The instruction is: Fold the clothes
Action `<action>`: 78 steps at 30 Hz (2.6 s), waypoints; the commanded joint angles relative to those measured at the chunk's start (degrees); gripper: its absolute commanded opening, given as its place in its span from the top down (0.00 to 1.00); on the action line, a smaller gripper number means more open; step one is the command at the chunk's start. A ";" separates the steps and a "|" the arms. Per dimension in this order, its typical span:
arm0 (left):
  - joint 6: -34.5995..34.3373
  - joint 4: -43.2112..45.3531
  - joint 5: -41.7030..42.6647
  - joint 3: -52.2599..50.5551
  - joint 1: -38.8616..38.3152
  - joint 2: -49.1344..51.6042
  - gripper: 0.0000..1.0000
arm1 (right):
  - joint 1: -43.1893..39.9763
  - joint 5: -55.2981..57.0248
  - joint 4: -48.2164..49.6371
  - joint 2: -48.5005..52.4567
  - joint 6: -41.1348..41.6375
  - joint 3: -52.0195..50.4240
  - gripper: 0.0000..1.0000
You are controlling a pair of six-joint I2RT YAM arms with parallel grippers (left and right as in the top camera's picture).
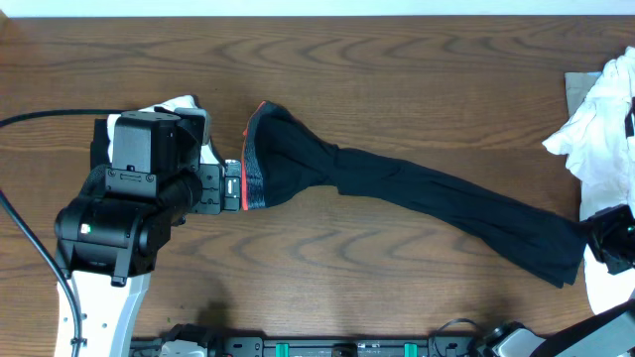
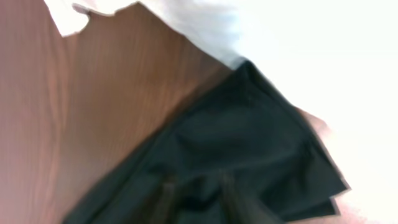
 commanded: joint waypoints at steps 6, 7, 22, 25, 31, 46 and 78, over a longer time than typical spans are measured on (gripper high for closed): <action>-0.79 -0.11 0.17 0.59 -0.20 -0.42 0.02 | -0.33 11.85 0.63 4.28 2.62 -3.15 0.46; -0.79 -0.11 0.17 0.59 -0.20 -0.42 0.02 | -0.35 11.87 1.33 4.98 2.62 -3.34 0.45; -0.79 0.11 0.17 0.59 -0.20 -0.42 0.02 | -0.22 13.03 7.10 13.46 3.48 -4.61 0.58; -0.79 0.35 0.17 0.59 -0.20 -0.42 0.02 | -0.24 13.03 7.10 13.46 3.50 -4.92 0.85; -0.79 0.35 0.17 0.59 -0.20 -0.42 0.02 | -0.24 6.71 6.49 12.94 3.43 -4.39 0.99; -0.79 4.46 0.17 0.59 -0.20 0.04 0.02 | -0.11 -21.11 6.84 1.09 0.35 6.34 0.99; -0.81 3.69 6.43 -1.33 -0.24 30.56 0.11 | 9.16 -26.82 29.86 4.74 12.31 6.34 0.99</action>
